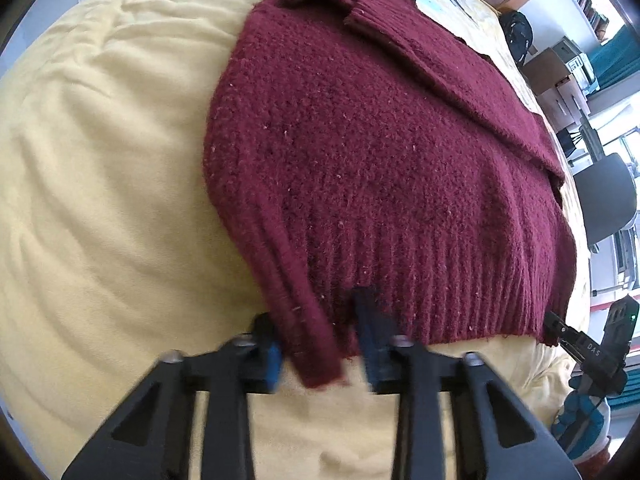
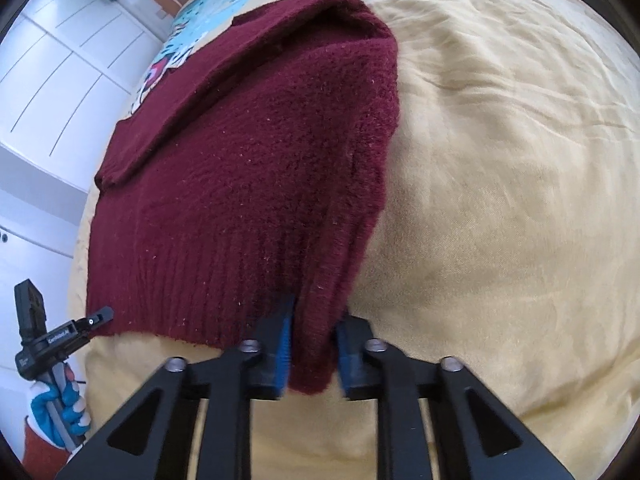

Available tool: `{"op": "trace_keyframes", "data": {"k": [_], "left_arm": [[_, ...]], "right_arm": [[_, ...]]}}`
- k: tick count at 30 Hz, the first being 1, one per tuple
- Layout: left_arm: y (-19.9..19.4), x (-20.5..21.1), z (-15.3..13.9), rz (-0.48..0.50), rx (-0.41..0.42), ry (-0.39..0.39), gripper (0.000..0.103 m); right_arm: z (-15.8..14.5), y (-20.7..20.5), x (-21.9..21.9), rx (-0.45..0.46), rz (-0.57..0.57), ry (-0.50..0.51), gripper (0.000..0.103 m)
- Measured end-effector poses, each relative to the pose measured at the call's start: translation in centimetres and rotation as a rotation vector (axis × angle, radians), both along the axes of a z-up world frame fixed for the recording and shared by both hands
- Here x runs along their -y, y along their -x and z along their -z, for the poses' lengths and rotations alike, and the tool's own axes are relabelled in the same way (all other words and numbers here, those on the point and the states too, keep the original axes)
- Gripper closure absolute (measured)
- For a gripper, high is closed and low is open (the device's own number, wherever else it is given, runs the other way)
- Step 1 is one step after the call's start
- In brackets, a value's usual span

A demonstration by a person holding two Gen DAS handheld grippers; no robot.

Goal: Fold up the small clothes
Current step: 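Close both tools on the sweater hem edge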

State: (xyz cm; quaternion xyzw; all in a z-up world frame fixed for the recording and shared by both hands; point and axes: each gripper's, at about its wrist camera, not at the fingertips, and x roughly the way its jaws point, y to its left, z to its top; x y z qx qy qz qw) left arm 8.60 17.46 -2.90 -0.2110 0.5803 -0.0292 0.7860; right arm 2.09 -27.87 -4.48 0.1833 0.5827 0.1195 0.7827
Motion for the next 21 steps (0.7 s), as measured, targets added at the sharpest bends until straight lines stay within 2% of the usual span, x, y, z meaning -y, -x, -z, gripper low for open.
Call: {"op": "trace_keyframes", "data": {"k": [2,4,13,21], "left_arm": [[0.0,-0.3,-0.2,-0.010,0.012,0.008,0.092],[0.1,-0.5,-0.6,-0.014,0.029,0.010,0.093],[0.1,-1.6,-2.7,-0.024,0.094,0.048,0.094],[-0.4,-1.5,-4.8,-0.003,0.146,0.022,0.094]], "right_arm": [[-0.2,0.1,0.1,0.006,-0.004,-0.003,0.090],[-0.4,0.1,0.4,0.009,-0.007,-0.003,0.091],[-1.6,0.0,0.7,0.041,-0.021,-0.007,0.092],[-3.9,-0.9,1.1,0.092,-0.022,-0.021,0.092]]}}
